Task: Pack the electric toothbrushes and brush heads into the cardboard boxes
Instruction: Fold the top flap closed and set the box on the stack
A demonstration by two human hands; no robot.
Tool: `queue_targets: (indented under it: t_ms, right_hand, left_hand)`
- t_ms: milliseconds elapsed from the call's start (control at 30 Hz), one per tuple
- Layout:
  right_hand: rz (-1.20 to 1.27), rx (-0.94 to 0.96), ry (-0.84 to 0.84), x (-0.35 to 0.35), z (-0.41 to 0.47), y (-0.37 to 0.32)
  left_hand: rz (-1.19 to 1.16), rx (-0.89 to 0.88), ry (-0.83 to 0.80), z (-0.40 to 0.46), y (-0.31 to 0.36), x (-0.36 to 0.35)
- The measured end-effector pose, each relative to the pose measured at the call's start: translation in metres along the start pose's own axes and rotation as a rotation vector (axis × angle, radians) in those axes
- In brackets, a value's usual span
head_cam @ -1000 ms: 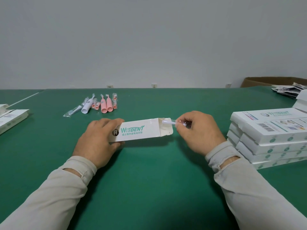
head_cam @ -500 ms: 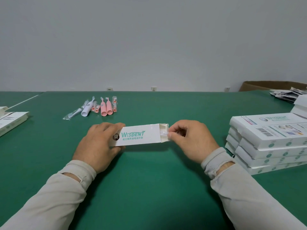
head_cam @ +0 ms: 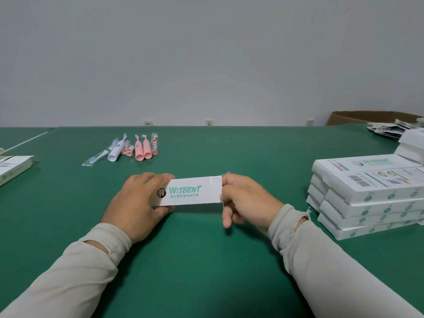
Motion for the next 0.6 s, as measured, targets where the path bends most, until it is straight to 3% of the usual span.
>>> queue_targets:
  t_ms: [100, 200, 267, 400, 600]
  right_hand:
    - [0.055, 0.070, 0.023, 0.007, -0.001, -0.005]
    - [0.091, 0.241, 0.386, 0.033, 0.001, -0.011]
    - [-0.078, 0.401, 0.493, 0.045, 0.001, -0.010]
    - [-0.360, 0.455, 0.223, 0.032, -0.001, -0.001]
    - [-0.369, 0.502, 0.295, 0.024, 0.001, 0.003]
  left_hand:
    - [-0.012, 0.013, 0.003, 0.000, -0.001, 0.000]
    - [-0.017, 0.053, 0.022, 0.001, -0.003, 0.003]
    - [-0.021, 0.078, 0.036, 0.002, -0.005, 0.004]
    - [-0.032, 0.082, 0.034, 0.001, -0.006, 0.005]
    - [-0.045, 0.057, 0.021, 0.001, -0.003, 0.005]
Point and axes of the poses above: each hand's wrist, its own z-axis towards the middle knuckle, its own x-axis out of the back of the hand, y = z × x, the point moved 2 cm from there along z, towards the middle knuckle, and after that the axes turned 10 degrees about y, right-handed, at the moved point
